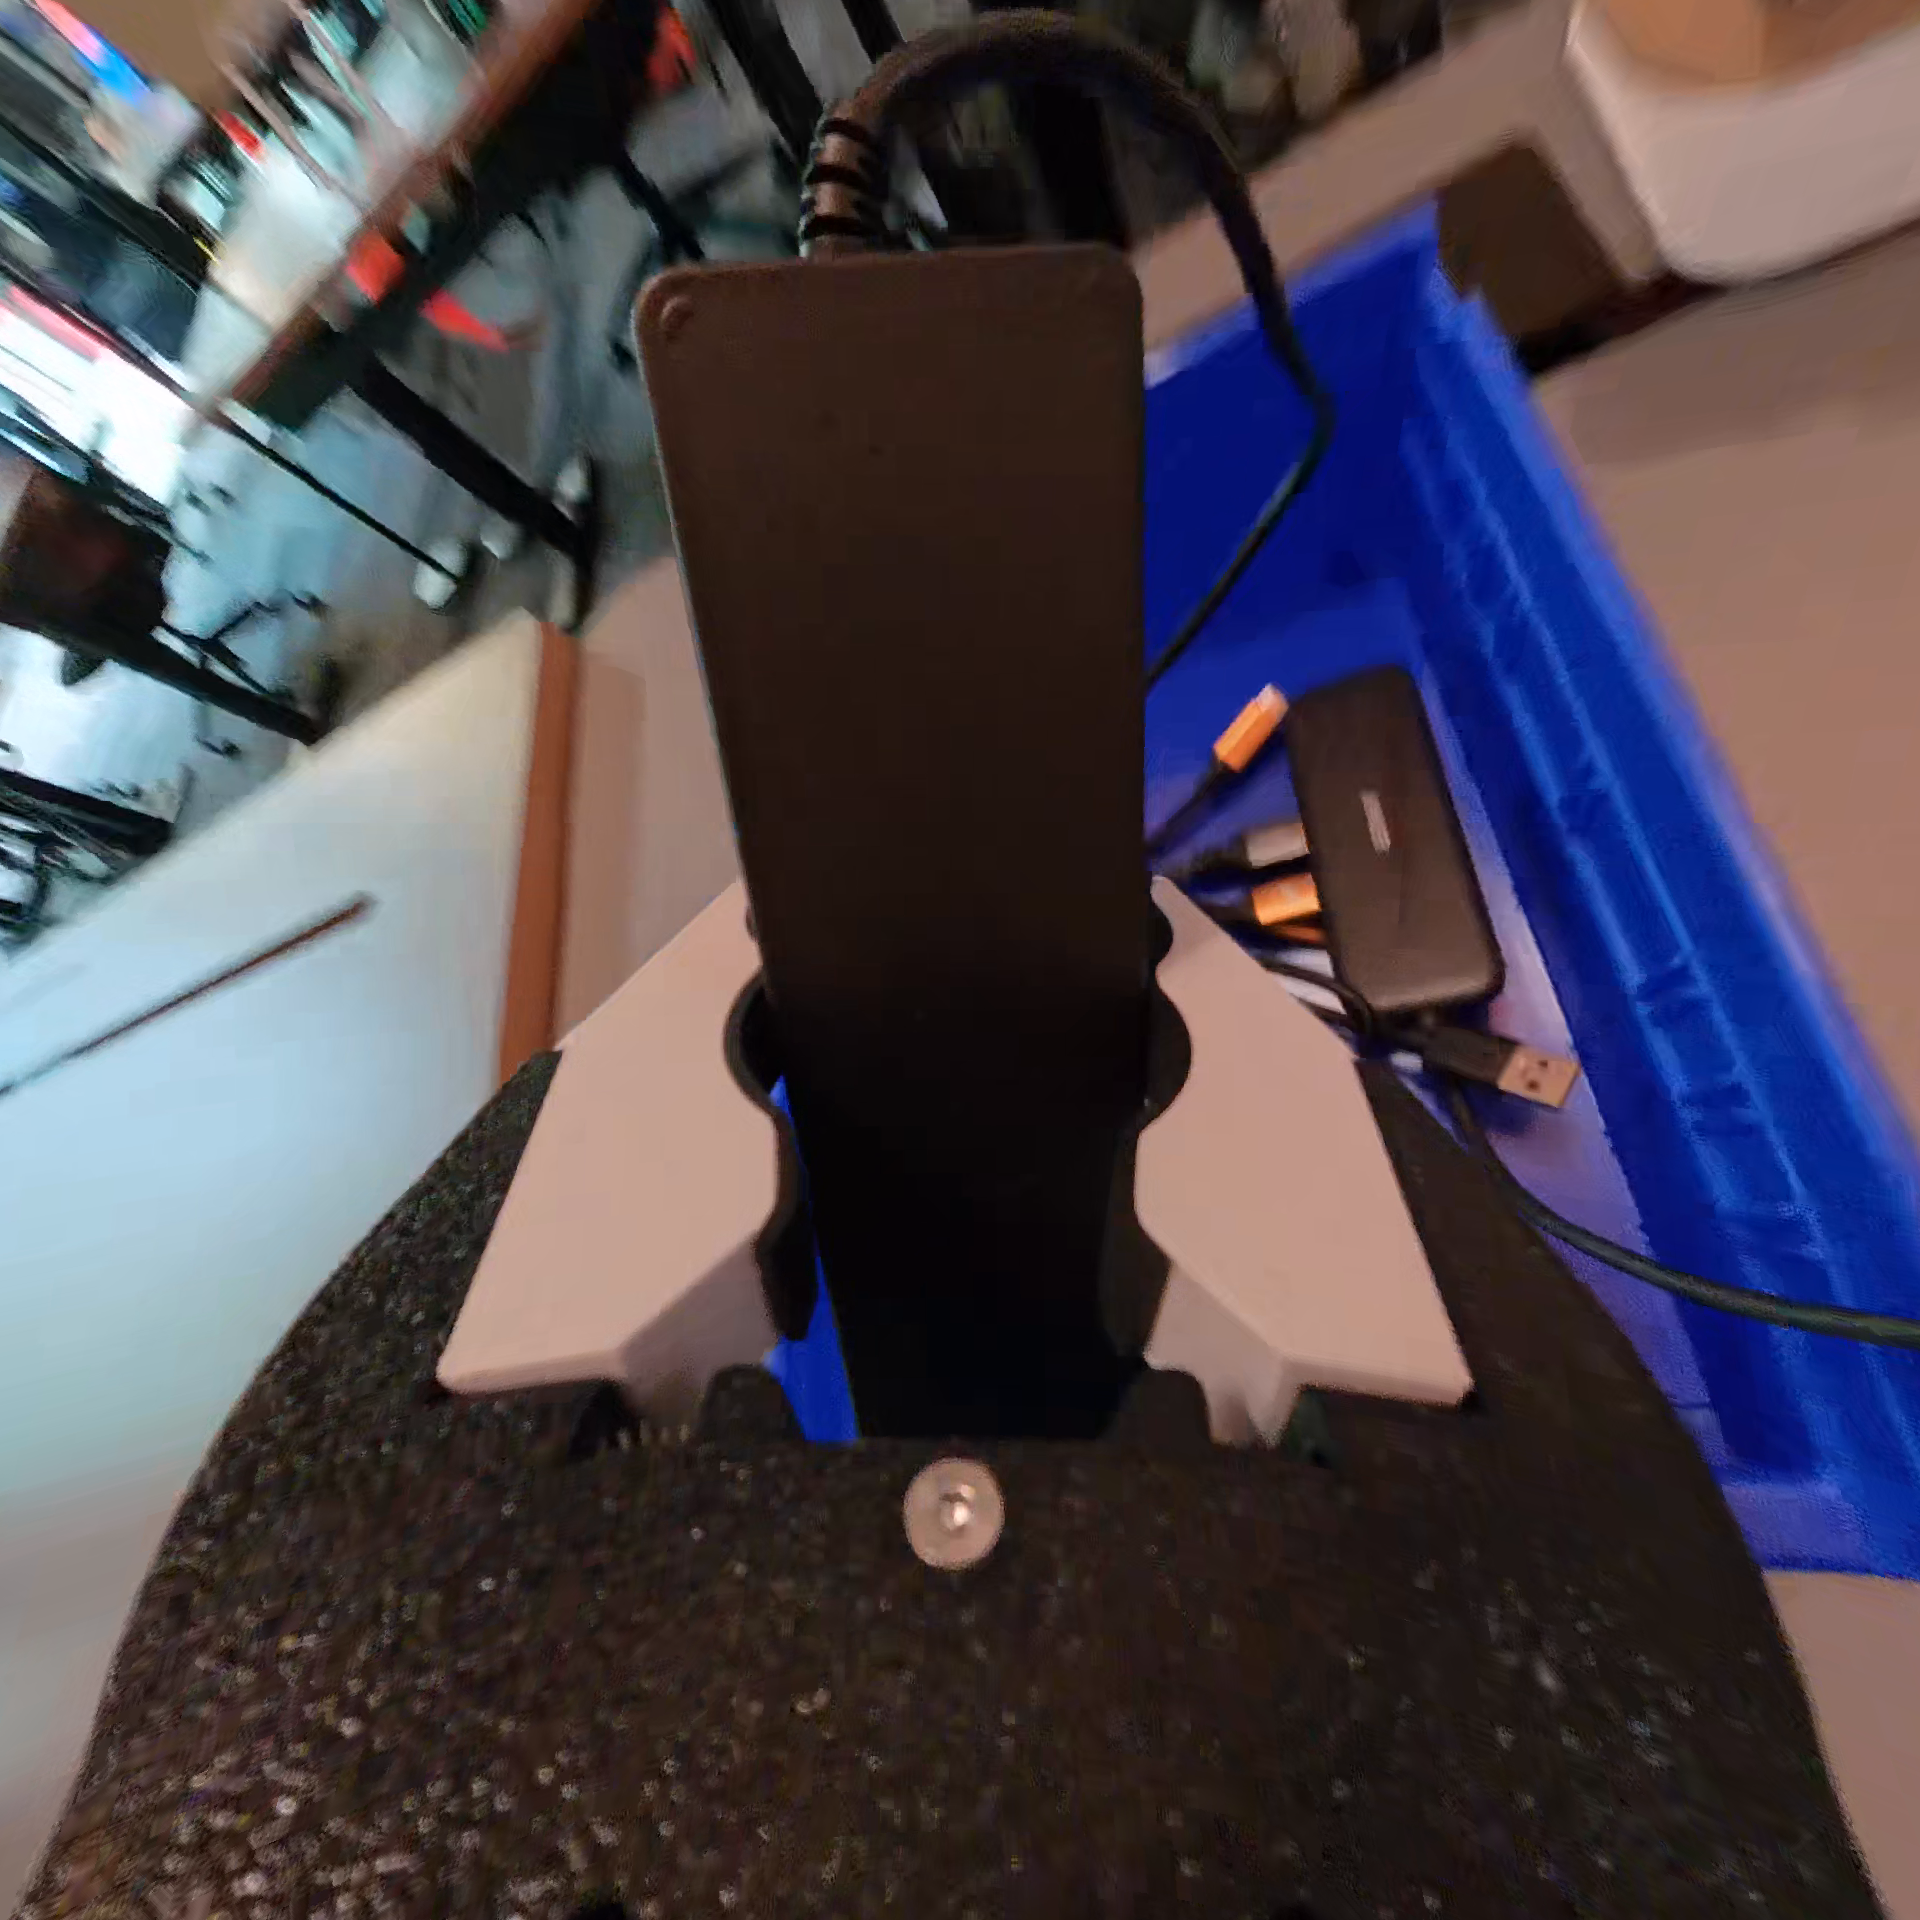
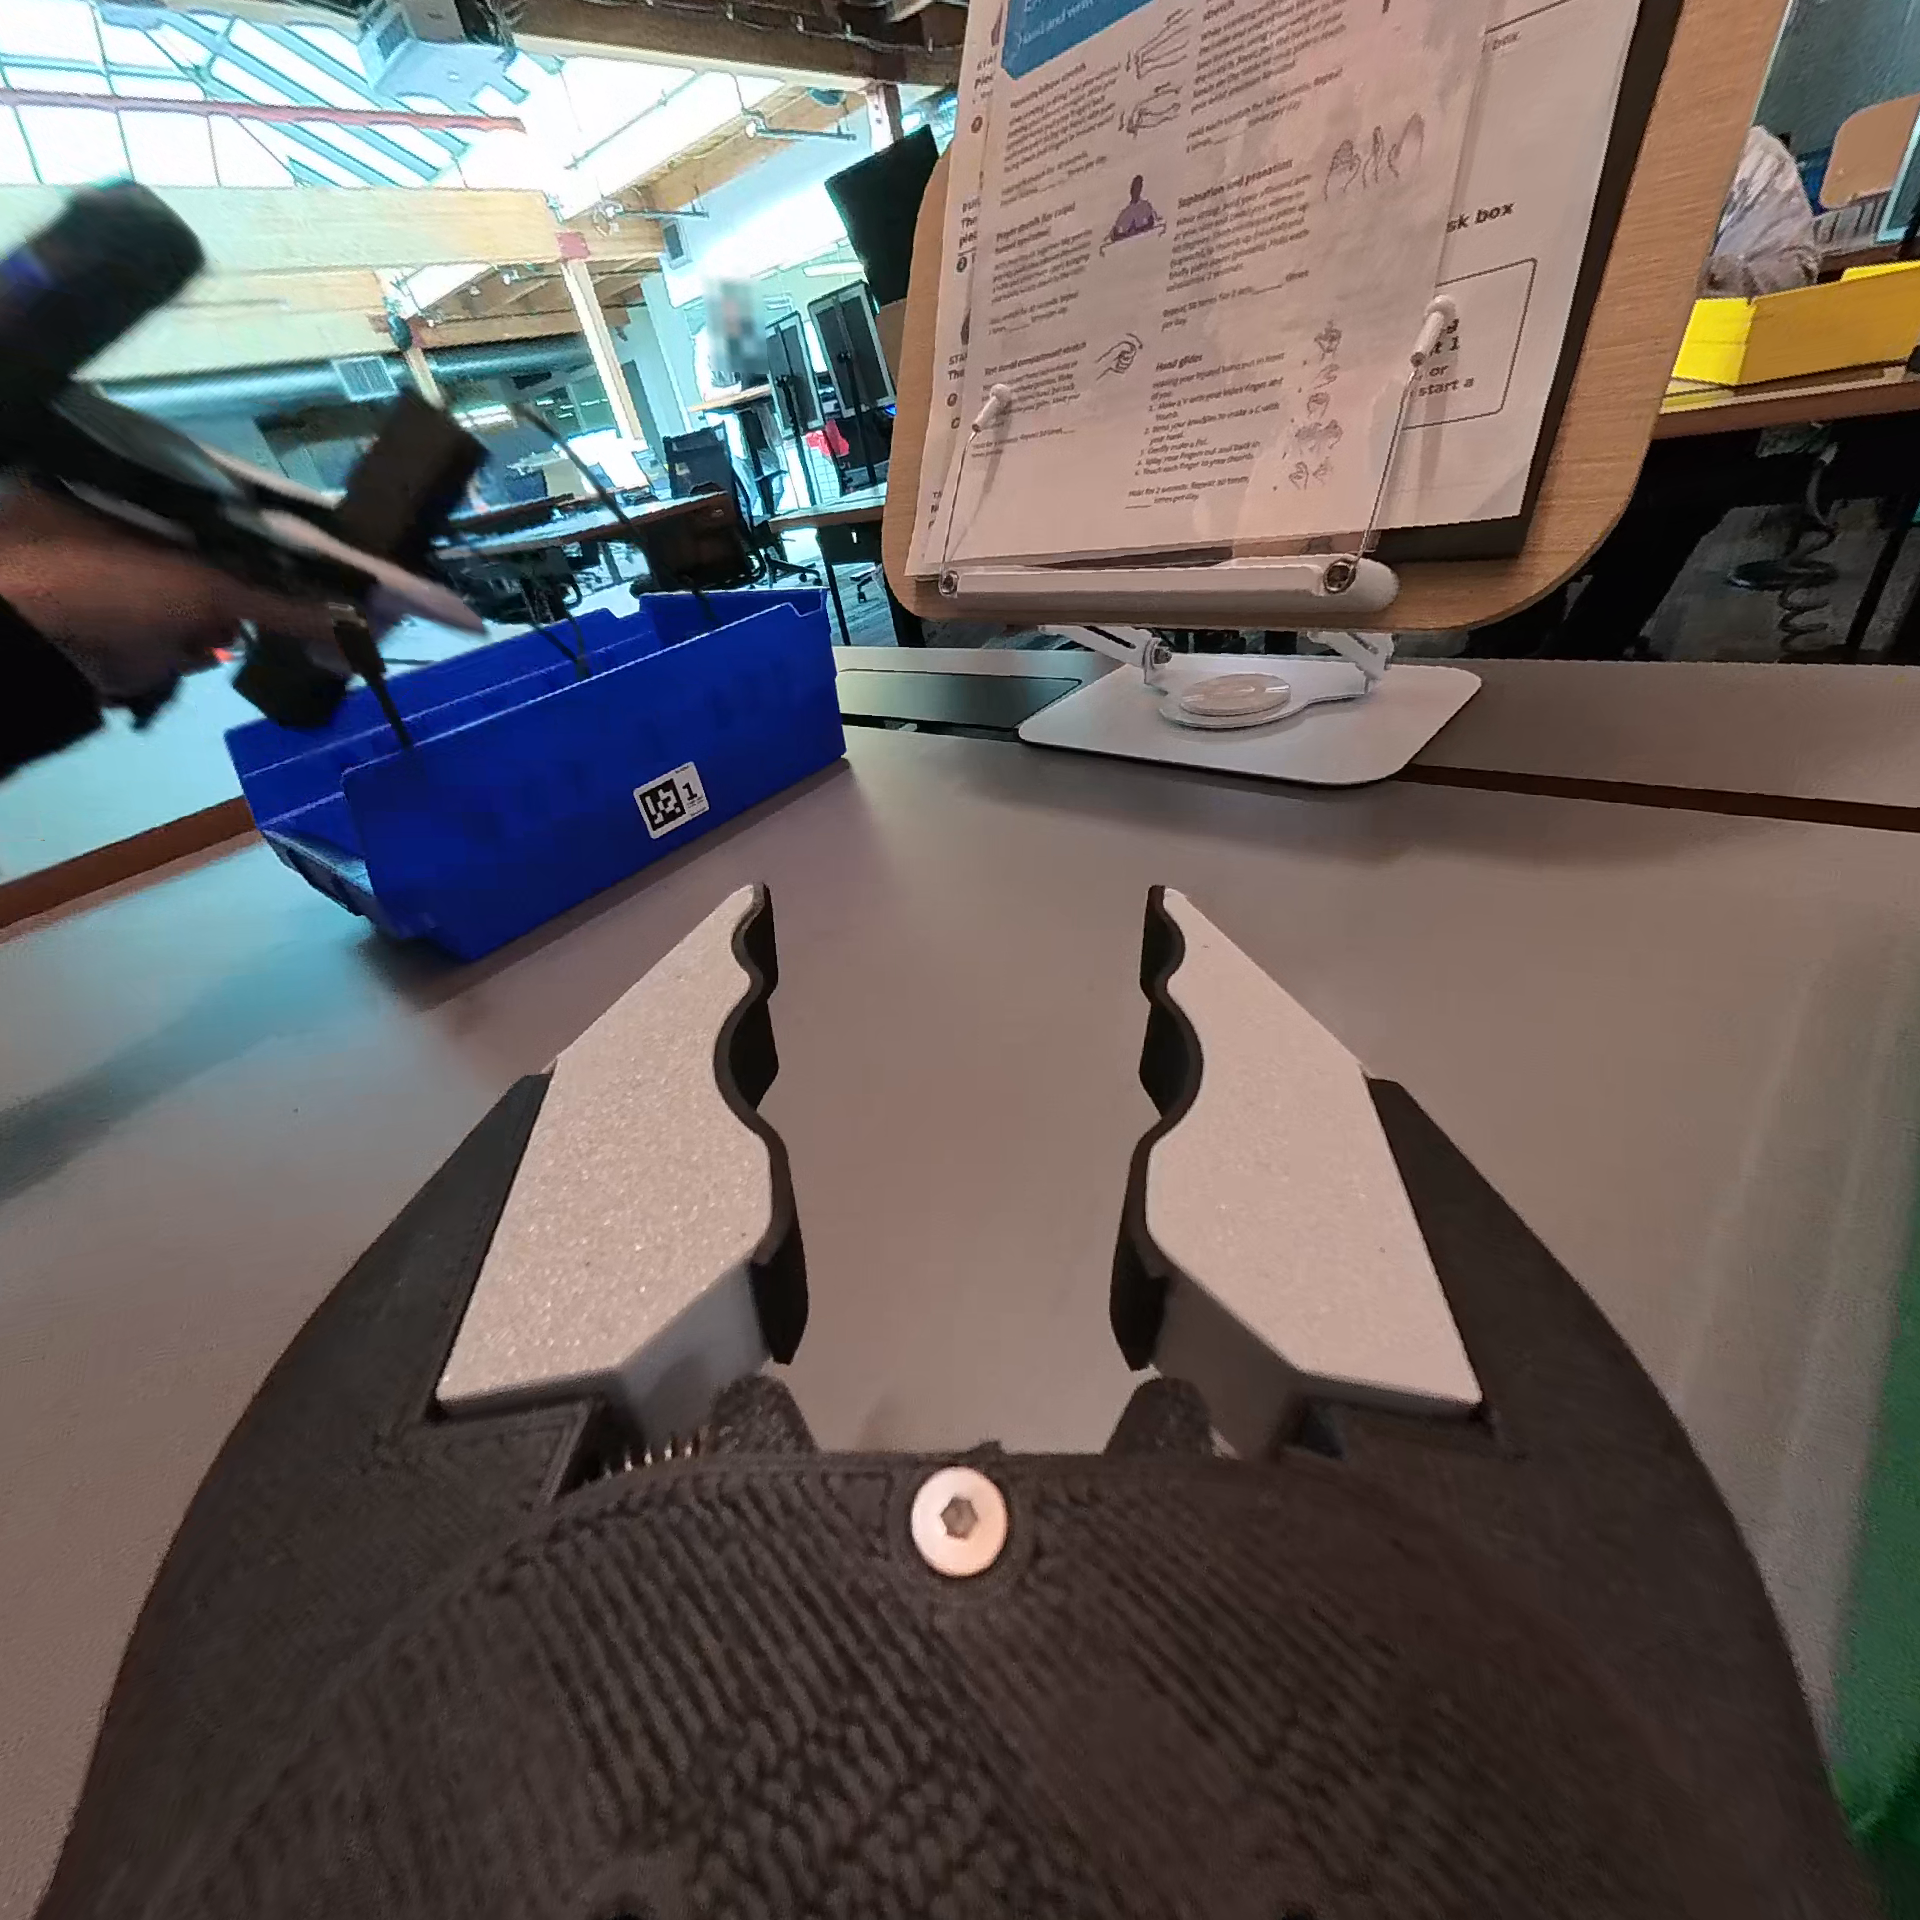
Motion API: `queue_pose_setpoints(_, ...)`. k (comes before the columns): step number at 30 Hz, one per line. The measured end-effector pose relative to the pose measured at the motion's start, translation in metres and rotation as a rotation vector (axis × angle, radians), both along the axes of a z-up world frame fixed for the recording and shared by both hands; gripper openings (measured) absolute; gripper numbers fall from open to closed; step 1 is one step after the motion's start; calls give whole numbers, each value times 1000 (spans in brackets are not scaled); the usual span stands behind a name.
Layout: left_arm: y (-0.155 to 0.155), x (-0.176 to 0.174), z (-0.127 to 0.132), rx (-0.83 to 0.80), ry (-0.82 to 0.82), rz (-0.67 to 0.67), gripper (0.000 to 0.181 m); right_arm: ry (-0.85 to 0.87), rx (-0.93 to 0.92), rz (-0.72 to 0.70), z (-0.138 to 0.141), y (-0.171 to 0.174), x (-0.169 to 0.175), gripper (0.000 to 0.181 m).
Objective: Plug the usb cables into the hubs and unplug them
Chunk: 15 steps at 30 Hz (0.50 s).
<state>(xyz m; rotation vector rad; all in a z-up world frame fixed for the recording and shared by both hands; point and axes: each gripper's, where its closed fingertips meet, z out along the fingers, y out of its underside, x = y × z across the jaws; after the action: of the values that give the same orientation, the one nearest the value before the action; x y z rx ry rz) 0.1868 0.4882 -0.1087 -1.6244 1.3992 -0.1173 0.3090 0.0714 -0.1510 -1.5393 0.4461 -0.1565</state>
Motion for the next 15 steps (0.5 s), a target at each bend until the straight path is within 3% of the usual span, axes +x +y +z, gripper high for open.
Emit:
queue_pose_setpoints(6, -39, -9, 149, 154, -383, -109, 64, 8, 1, -3, -2, -1, 1, 69)
queue_pose_setpoints(9, -66, -21, 211, 210, -549, -173, 63, 10, 1, -2, -2, -1, 1, 68)
queue_pose_setpoints(12, -104, -26, 253, 170, -679, -303, 64, 8, 4, 1, -2, -1, 0, 67)
queue_pose_setpoints(15, -153, -21, 270, 38, -749, -520, 65, 2, 26, 15, 3, -1, -2, 67)
